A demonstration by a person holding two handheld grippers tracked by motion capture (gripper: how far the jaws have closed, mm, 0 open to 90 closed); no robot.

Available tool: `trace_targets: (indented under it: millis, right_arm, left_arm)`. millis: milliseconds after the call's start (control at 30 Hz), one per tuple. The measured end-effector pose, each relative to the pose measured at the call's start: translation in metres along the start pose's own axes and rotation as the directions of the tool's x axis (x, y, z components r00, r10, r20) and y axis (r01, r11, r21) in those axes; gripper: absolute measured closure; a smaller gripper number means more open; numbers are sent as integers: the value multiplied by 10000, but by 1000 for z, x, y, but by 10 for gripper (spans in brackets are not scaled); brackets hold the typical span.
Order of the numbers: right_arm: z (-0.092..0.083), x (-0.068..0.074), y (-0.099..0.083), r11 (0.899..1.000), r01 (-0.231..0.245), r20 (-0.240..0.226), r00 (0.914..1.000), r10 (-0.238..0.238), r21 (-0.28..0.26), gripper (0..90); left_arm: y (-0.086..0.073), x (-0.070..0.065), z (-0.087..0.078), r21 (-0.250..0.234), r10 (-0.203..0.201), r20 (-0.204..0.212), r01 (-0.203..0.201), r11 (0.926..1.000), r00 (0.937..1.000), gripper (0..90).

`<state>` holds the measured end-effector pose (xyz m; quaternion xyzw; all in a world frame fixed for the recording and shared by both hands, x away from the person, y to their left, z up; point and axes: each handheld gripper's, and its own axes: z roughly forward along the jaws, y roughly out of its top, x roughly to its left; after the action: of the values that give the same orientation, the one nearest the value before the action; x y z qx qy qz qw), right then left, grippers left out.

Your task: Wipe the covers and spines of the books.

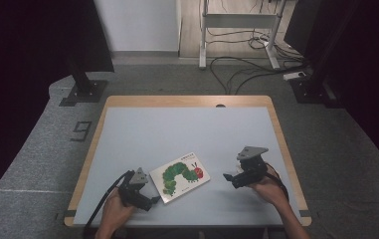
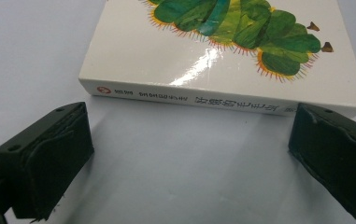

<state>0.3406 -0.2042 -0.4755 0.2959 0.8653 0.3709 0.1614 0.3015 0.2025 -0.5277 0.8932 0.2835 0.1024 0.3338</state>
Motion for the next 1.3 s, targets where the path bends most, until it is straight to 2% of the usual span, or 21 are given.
trace_targets:
  millis: [633,1100,1300]
  right_arm:
    - [45,21,16,9984,407,-975,9946,-368,385,29]
    - [82,29,24,9976,285,-1641,9863,-177,636,16]
    - [98,33,32,9972,250,-1998,9798,-105,701,0]
  left_arm:
    - [8,-11,8,-1,295,255,-295,9996,9992,0]
    - [10,-13,9,-26,256,271,-255,9997,9993,0]
    - [9,-13,9,-23,265,270,-265,9996,9993,0]
